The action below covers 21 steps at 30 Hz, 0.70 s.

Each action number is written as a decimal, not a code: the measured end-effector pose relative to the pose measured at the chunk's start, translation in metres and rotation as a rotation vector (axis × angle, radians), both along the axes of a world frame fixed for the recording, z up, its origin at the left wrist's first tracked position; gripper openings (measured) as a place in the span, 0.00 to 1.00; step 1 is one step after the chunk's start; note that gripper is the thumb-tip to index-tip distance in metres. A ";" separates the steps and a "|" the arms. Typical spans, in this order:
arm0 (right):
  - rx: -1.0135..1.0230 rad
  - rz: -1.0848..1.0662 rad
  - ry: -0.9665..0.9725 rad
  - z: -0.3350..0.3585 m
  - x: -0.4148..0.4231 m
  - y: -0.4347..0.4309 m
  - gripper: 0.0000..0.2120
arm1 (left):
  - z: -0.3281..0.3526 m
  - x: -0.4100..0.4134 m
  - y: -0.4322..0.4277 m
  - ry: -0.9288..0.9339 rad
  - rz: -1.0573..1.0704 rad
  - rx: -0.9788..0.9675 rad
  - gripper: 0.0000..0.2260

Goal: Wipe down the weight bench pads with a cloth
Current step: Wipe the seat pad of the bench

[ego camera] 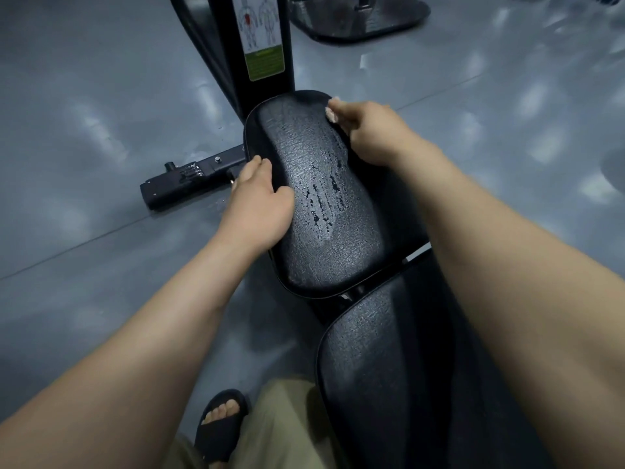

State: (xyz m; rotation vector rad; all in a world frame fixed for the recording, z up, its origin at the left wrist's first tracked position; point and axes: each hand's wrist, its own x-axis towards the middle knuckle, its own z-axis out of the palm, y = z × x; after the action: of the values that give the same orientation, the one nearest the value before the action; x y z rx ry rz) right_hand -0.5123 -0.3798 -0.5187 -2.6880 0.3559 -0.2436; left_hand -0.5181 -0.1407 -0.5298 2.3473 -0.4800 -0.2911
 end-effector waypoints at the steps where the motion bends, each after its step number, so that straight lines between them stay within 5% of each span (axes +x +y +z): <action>1: -0.014 0.012 -0.002 0.000 0.000 0.002 0.21 | 0.001 -0.001 0.000 -0.003 0.004 0.004 0.30; 15: -0.060 0.170 -0.129 -0.020 -0.126 -0.003 0.24 | 0.006 -0.009 -0.004 -0.035 0.009 0.036 0.26; 21: -0.082 0.035 -0.067 -0.015 -0.091 0.003 0.18 | 0.006 -0.010 -0.001 -0.019 0.032 0.051 0.28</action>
State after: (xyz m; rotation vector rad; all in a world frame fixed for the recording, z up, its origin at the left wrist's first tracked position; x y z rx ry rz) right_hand -0.6028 -0.3772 -0.5342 -2.7558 0.2841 -0.3442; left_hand -0.5281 -0.1421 -0.5238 2.4071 -0.4481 -0.2695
